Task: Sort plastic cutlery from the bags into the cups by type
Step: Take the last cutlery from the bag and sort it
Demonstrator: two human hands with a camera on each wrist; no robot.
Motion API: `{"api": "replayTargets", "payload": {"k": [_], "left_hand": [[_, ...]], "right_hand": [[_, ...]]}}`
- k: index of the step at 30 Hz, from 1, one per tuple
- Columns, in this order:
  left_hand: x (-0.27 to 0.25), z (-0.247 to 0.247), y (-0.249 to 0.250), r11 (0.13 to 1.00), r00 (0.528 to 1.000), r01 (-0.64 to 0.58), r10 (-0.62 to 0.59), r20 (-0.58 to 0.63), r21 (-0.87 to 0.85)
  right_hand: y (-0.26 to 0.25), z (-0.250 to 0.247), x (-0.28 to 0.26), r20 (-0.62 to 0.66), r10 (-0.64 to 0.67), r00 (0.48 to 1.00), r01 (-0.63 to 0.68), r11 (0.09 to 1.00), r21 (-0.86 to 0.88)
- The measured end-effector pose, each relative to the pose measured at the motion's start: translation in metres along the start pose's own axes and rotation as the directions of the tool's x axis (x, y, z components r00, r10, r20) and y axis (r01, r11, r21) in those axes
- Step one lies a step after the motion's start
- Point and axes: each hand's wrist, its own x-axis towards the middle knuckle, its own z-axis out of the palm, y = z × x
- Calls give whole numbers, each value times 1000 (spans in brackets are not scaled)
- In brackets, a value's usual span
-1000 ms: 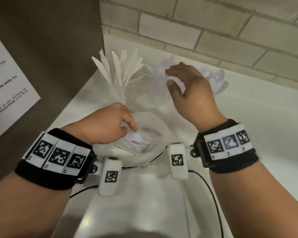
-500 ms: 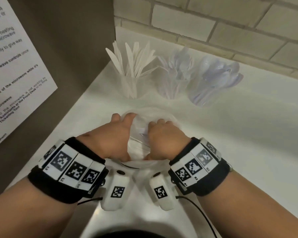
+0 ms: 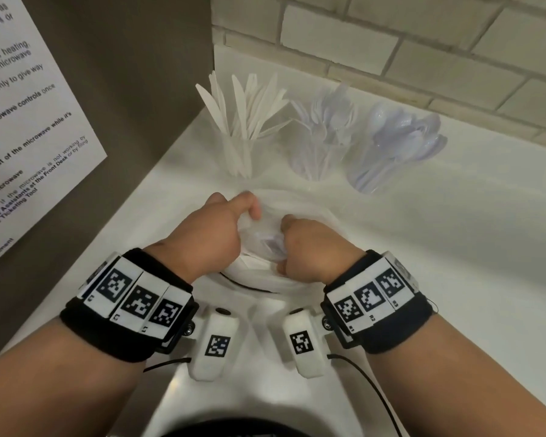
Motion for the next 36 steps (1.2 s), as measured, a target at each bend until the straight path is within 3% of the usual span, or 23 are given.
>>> {"api": "replayTargets", "payload": {"k": [5,9,13,18,22,23,25,27,28,31,36], "left_hand": [[4,-1,-3,985,998,7,-18,62,172],[3,-1,-3,970,991,-21,-11,132,243],[0,-5,-3,975,982,-75,35,186,209],[2,-7,-4,956,965,-56,-22,260,288],[3,1,-6,945,962,-97,9,273,312],[3,3,-6,943,961,-135,51,271,303],[3,7,-7,945,956,-168,88,279,279],[5,6,-8,945,953,-151,61,298,289],[5,4,-9,951,955,-126,38,295,283],[8,1,-14,959,957,-110,32,288,261],[14,3,-14,962,954,-149,79,290,228]], "right_hand": [[5,-3,5,91,2,996,-4,1000,22],[9,-2,5,77,-39,996,32,995,93],[16,-6,2,2,-72,997,70,975,211],[24,-12,-5,-48,-105,993,116,911,397],[13,-20,-21,-271,-141,952,267,817,511],[10,-20,-22,-277,-164,947,285,830,480],[4,-14,-18,-199,-236,951,283,925,254],[4,1,-11,-120,-232,965,235,972,9],[4,6,-9,-111,-205,972,203,979,-33],[6,15,-7,-135,-189,973,186,982,-36],[3,12,-6,-15,-207,978,205,977,-61]]}}
